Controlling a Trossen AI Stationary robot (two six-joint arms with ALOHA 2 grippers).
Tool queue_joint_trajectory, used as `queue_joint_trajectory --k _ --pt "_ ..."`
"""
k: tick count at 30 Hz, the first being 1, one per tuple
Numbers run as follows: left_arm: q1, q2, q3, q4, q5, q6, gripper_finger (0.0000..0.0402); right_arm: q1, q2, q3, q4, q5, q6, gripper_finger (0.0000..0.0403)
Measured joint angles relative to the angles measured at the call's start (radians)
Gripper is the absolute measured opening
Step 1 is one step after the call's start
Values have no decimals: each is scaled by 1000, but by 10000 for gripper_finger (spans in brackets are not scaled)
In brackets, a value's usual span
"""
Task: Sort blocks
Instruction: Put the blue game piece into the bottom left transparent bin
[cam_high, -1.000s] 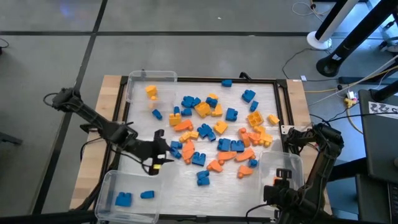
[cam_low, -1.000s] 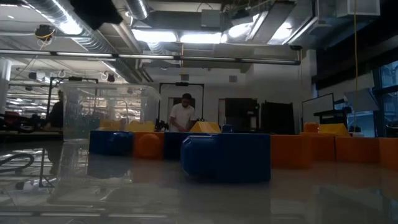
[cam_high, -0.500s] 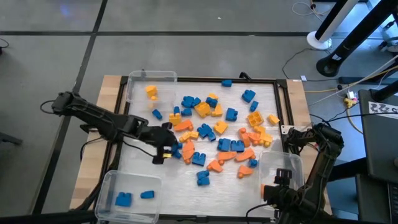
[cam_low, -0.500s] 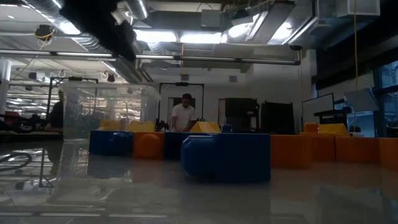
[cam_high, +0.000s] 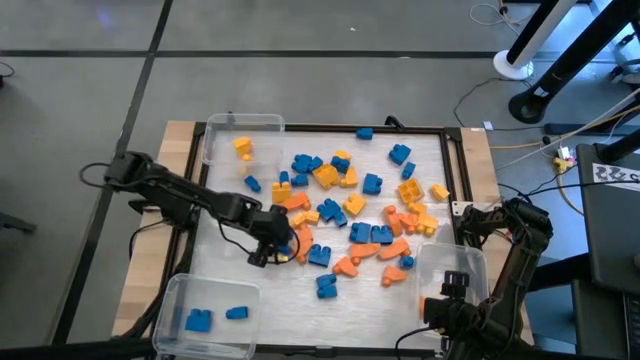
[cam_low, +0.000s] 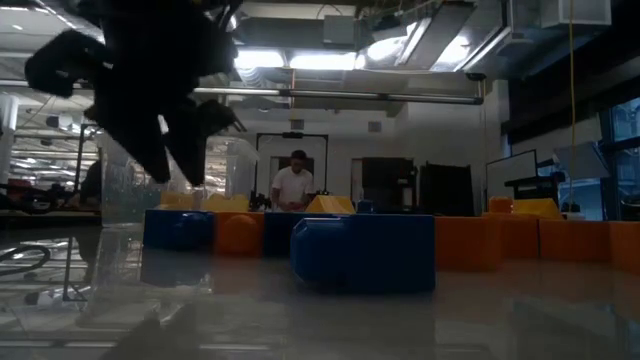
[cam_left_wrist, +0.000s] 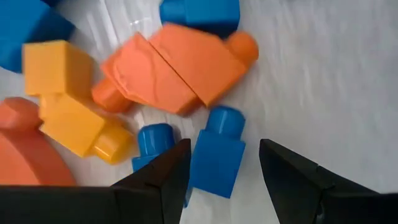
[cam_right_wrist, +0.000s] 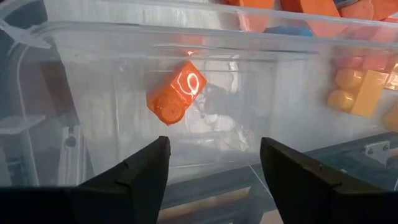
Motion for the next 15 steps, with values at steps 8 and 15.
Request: queue_joint_trajectory --k 8,15 --pt "8 95 0 -3 -9 86 180 0 0 0 1 1 0 248" --pt "8 175 4 -4 -11 98 180 0 0 0 0 1 0 248"
